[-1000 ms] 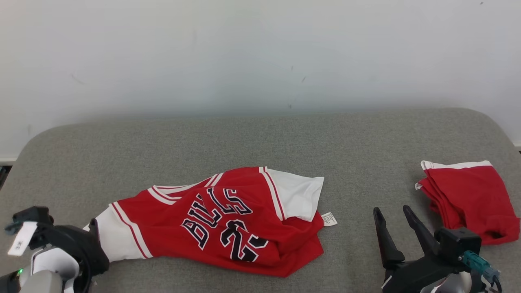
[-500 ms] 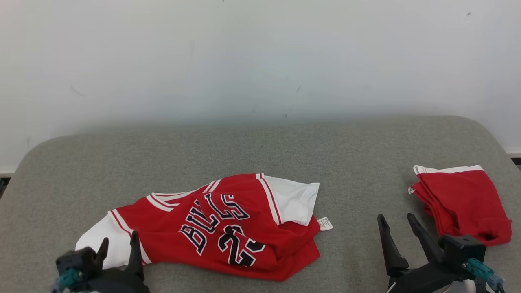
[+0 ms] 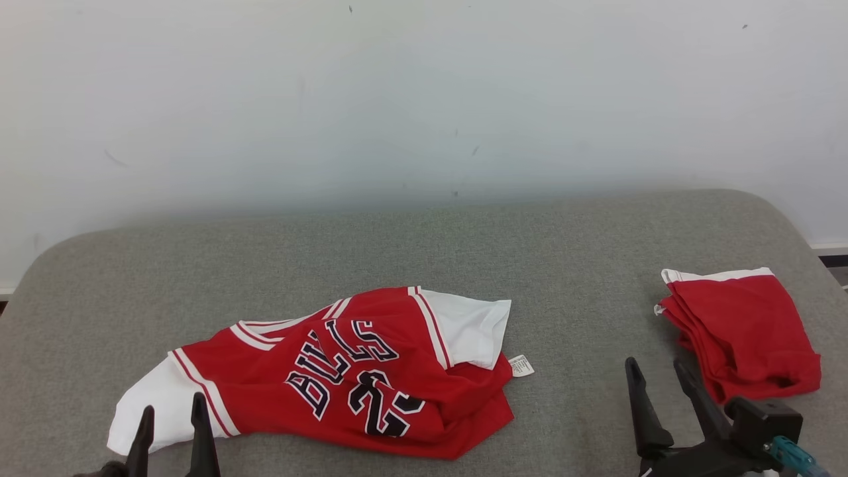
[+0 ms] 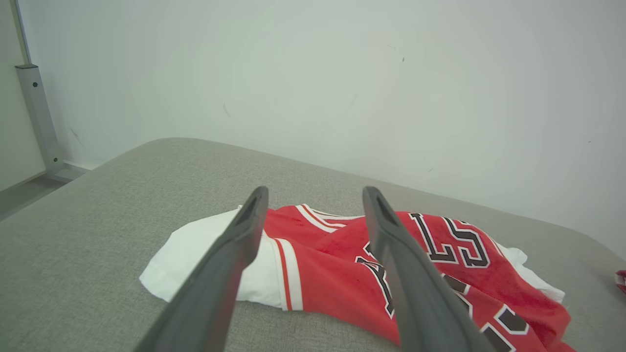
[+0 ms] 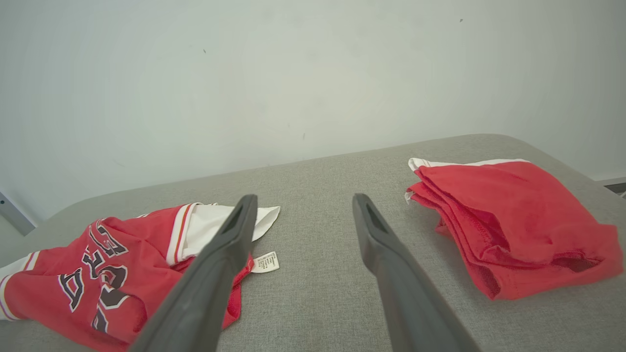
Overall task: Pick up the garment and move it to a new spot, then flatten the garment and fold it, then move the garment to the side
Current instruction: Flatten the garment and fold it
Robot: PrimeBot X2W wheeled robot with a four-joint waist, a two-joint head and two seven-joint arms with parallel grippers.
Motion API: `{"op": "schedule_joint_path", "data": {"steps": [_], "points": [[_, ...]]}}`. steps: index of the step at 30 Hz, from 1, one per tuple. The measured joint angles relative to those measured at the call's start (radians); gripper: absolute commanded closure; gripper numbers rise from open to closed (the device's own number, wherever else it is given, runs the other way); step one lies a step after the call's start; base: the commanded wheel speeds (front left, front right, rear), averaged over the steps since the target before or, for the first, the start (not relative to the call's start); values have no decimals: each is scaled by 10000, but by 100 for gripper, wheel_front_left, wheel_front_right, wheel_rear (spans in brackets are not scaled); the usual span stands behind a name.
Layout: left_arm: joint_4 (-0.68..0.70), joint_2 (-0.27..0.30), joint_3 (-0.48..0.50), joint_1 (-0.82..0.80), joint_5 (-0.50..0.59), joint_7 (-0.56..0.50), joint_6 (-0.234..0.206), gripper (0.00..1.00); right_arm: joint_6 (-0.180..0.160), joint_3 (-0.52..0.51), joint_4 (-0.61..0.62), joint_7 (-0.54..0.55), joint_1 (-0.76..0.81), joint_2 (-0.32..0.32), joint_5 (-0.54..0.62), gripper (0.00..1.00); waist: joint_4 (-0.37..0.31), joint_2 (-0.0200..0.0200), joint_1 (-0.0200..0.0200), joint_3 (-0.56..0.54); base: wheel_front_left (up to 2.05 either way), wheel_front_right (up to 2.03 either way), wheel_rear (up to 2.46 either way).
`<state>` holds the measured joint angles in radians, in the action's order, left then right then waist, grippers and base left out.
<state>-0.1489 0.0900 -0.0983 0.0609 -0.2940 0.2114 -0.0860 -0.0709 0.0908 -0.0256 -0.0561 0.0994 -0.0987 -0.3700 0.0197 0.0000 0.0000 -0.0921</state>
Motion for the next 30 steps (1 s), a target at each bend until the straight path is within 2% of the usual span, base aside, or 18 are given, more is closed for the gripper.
{"op": "schedule_joint_path", "data": {"steps": [4, 6, 11, 30], "points": [[82, 82, 6, 265, -320, -75, 180, 0, -8, -182, -67, -167, -2, 10, -82, 0, -22, 0, 0, 2, 0, 0, 0], [115, 293, -157, 470, -412, -330, 562, 0, -8, -267, -138, -244, -5, 8, -105, 0, -29, 0, 0, -1, 0, 0, 0], [330, 570, -265, 629, -439, -696, 849, 0, -10, -316, -282, -334, -6, 0, -161, 0, -29, 0, 0, -18, 0, 0, 0], [976, 610, -447, 797, -443, -1475, 851, 0, -8, -199, -355, -499, -4, 8, -161, 0, -26, 0, 0, 42, 0, 0, 0]]}}
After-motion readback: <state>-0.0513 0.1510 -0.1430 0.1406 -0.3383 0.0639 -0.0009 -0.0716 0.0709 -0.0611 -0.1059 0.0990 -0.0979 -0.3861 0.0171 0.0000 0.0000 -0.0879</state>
